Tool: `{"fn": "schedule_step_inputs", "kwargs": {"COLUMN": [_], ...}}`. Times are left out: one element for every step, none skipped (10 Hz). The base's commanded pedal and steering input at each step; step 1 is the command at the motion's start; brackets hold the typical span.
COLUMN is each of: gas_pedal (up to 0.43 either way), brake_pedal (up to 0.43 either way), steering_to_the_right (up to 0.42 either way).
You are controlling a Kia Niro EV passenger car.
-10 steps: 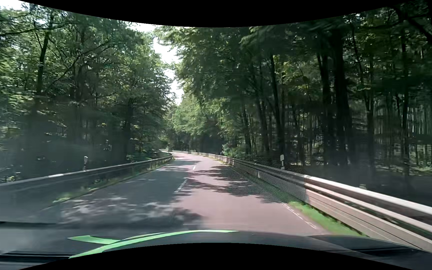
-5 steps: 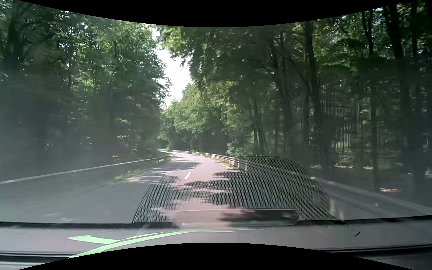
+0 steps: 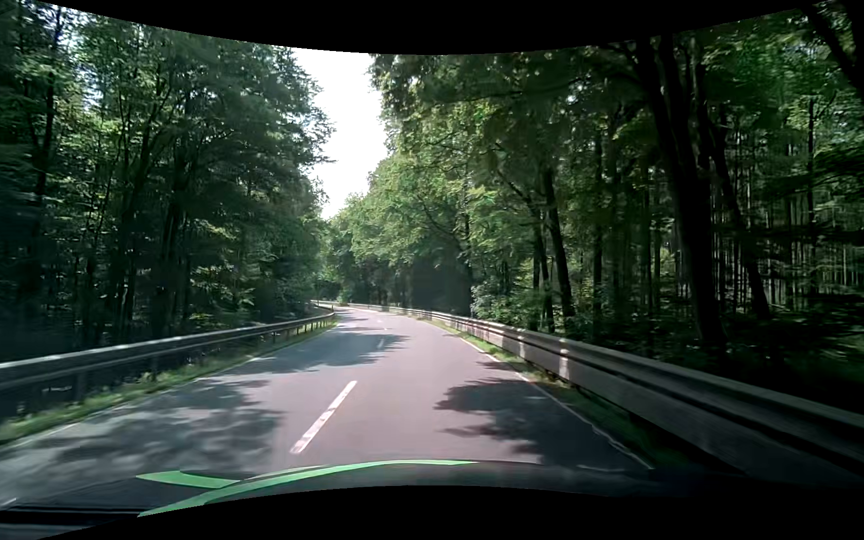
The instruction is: Follow the waypoints while adhering to traffic rules and regulations
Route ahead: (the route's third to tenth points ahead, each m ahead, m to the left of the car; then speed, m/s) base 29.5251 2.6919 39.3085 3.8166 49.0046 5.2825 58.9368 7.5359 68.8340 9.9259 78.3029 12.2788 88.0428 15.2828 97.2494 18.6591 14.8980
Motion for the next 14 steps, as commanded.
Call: {"fn": "schedule_step_inputs", "kwargs": {"gas_pedal": [0.067,0.067,0.067,0.067,0.067,0.067,0.067,0.067,0.067,0.067,0.067,0.067,0.067,0.067], "brake_pedal": [0.0,0.0,0.0,0.0,0.0,0.0,0.0,0.0,0.0,0.0,0.0,0.0,0.0,0.0], "steering_to_the_right": [-0.014,-0.014,-0.014,-0.014,-0.013,-0.012,-0.014,-0.016,-0.019,-0.021,-0.022,-0.022,-0.022,-0.022]}}
